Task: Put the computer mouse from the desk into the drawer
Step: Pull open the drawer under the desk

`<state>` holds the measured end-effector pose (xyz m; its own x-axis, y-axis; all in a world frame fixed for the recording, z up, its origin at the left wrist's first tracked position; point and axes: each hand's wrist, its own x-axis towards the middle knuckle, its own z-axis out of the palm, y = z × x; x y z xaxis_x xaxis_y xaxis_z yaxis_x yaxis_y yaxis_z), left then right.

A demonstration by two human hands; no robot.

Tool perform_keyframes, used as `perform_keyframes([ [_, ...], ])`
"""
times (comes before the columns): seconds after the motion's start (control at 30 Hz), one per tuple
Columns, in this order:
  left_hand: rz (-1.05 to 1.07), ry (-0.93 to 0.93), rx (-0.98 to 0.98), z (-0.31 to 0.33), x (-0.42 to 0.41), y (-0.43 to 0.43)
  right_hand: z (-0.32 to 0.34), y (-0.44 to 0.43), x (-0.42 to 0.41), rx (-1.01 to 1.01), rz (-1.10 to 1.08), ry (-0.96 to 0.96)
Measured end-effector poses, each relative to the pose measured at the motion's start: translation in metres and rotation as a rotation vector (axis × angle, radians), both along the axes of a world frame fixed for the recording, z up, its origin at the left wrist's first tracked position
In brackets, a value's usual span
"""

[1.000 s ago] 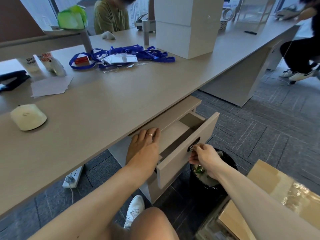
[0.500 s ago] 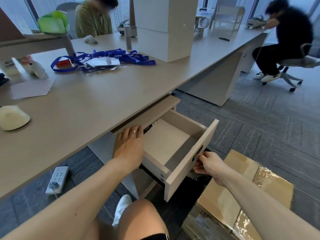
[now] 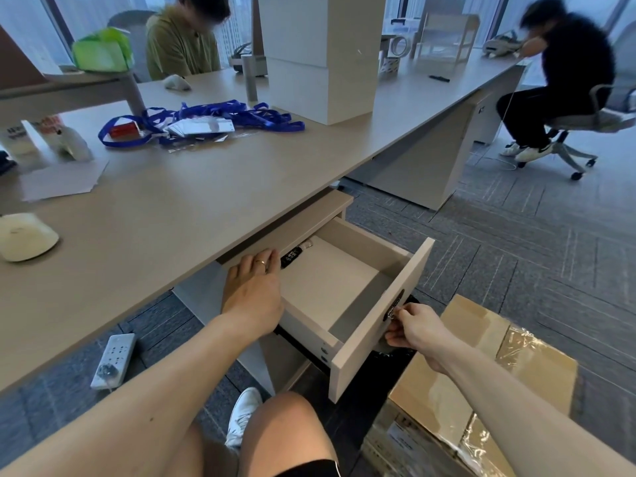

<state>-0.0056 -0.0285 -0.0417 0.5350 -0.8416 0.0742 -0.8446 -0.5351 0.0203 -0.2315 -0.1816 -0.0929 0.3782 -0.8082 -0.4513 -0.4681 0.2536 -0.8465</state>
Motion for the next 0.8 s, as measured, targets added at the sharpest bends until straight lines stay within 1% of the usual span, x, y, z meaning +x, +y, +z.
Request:
perform_keyframes([
  [0.2,-0.003,0.015,0.018,0.002,0.001,-0.001,0.005,0.0,-0.002,0.017,-0.008,0.039],
  [0.27,-0.011,0.049,0.035,0.004,0.002,0.0,0.015,-0.002,-0.005,-0.022,0.009,0.088],
  [0.33,-0.017,0.14,0.045,0.009,0.003,0.001,0.03,-0.006,-0.008,-0.179,0.033,0.172],
  [0.4,-0.04,0.223,0.036,0.018,0.005,0.003,0.054,-0.011,-0.011,-0.419,0.079,0.229],
  [0.47,-0.085,0.255,0.01,0.032,0.006,0.005,0.079,-0.015,-0.009,-0.624,0.178,0.261],
  [0.57,-0.153,0.312,-0.051,0.06,0.006,0.007,0.119,-0.013,0.004,-0.807,0.438,0.421],
  [0.63,-0.187,0.294,-0.126,0.081,0.003,0.009,0.143,-0.004,0.015,-0.922,0.62,0.541],
  [0.67,-0.19,0.28,-0.168,0.091,0.002,0.011,0.155,0.003,0.021,-0.986,0.684,0.57],
  [0.73,-0.18,0.25,-0.225,0.111,0.004,0.019,0.176,0.016,0.032,-1.087,0.754,0.571],
  [0.8,-0.16,0.225,-0.225,0.129,0.013,0.033,0.19,0.027,0.043,-1.124,0.783,0.55],
])
